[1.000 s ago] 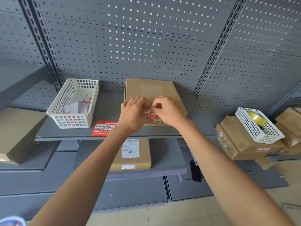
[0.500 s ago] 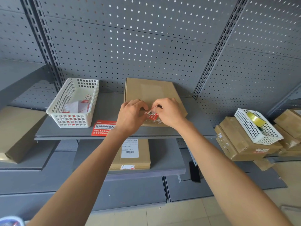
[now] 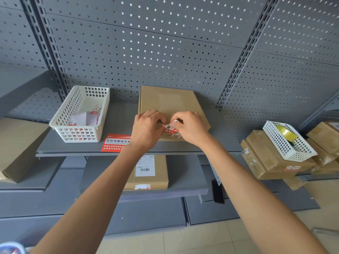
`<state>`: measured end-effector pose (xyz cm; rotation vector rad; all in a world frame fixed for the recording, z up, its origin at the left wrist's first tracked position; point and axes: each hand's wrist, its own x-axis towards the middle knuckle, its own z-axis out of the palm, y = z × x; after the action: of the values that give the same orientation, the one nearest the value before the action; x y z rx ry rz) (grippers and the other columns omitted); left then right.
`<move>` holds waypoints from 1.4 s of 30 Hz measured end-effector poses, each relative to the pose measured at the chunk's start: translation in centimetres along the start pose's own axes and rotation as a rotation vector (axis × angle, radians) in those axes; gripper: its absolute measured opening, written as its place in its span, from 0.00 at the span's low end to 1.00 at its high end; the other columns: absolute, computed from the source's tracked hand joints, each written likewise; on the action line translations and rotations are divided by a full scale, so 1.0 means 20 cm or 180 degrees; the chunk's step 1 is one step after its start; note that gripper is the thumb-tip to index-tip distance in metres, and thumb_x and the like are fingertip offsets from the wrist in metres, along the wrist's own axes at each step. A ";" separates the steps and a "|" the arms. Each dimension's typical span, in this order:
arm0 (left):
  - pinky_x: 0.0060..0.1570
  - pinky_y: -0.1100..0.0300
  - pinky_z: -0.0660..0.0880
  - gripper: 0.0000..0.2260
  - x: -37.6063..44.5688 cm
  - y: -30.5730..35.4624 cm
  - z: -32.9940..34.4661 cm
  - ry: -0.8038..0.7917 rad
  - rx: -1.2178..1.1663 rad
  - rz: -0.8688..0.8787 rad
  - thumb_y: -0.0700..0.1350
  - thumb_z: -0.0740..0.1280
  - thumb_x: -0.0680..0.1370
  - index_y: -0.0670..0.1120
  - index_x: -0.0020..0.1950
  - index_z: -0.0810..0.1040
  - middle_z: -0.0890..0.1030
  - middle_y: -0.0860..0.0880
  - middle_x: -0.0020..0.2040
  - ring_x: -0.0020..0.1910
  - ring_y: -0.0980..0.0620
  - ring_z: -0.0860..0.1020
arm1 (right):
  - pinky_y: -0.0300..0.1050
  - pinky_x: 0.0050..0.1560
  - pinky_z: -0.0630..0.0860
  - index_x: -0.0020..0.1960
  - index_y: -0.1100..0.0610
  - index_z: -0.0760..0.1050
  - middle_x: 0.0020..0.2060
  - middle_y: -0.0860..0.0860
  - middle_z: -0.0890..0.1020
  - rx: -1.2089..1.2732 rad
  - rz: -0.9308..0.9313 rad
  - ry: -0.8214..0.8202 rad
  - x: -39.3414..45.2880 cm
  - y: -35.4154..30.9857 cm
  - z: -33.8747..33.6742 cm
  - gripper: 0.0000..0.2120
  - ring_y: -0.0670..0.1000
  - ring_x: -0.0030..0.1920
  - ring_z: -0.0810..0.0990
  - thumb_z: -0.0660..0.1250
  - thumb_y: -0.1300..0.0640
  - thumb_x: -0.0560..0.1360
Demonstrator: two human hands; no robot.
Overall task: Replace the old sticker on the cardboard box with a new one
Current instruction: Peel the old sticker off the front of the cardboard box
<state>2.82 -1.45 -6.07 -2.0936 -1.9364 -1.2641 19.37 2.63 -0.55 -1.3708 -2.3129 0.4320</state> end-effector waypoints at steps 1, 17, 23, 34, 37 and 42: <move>0.57 0.48 0.72 0.10 0.00 0.00 0.00 0.0011 -0.0008 -0.0004 0.40 0.77 0.69 0.48 0.47 0.82 0.83 0.52 0.46 0.47 0.47 0.80 | 0.52 0.52 0.79 0.46 0.50 0.84 0.47 0.51 0.88 0.0038 0.0002 0.0000 -0.01 0.00 0.00 0.03 0.55 0.50 0.82 0.71 0.56 0.77; 0.57 0.48 0.71 0.09 -0.01 -0.01 0.01 0.0088 -0.0018 0.0057 0.38 0.74 0.69 0.48 0.45 0.81 0.82 0.53 0.46 0.46 0.47 0.80 | 0.48 0.57 0.74 0.48 0.57 0.83 0.57 0.54 0.85 0.0344 -0.0090 0.0195 -0.07 0.01 0.05 0.03 0.55 0.60 0.80 0.71 0.60 0.77; 0.57 0.48 0.72 0.08 0.00 -0.02 0.02 0.0069 -0.0044 0.0085 0.39 0.74 0.69 0.49 0.44 0.81 0.82 0.54 0.46 0.46 0.48 0.79 | 0.50 0.66 0.73 0.47 0.54 0.83 0.64 0.54 0.83 0.0517 -0.0110 0.0174 -0.07 0.03 0.06 0.02 0.54 0.67 0.78 0.72 0.60 0.76; 0.58 0.45 0.72 0.12 0.00 -0.06 0.00 -0.0115 -0.0252 0.0140 0.38 0.70 0.63 0.49 0.44 0.80 0.82 0.53 0.48 0.48 0.46 0.80 | 0.13 0.57 0.46 0.44 0.55 0.81 0.74 0.53 0.74 0.0575 -0.0145 -0.0176 -0.11 0.05 0.05 0.05 0.47 0.78 0.64 0.70 0.63 0.76; 0.59 0.47 0.70 0.15 -0.01 -0.07 0.01 -0.0180 -0.0198 0.0171 0.37 0.75 0.62 0.49 0.45 0.79 0.82 0.53 0.50 0.49 0.46 0.79 | 0.16 0.62 0.48 0.43 0.55 0.81 0.74 0.54 0.74 0.0613 -0.0188 -0.0264 -0.11 0.06 0.04 0.05 0.47 0.79 0.63 0.70 0.63 0.76; 0.61 0.51 0.66 0.16 -0.02 -0.07 0.00 -0.0269 -0.0105 0.0268 0.39 0.78 0.63 0.48 0.47 0.78 0.81 0.53 0.53 0.52 0.46 0.78 | 0.38 0.75 0.56 0.43 0.57 0.81 0.74 0.52 0.73 0.0624 -0.0238 -0.0374 -0.10 0.09 0.05 0.04 0.47 0.79 0.63 0.71 0.63 0.76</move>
<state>1.62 -1.54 -7.03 -2.2538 -1.8489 -1.2195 21.03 1.56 -2.60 -1.1906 -2.3342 0.7125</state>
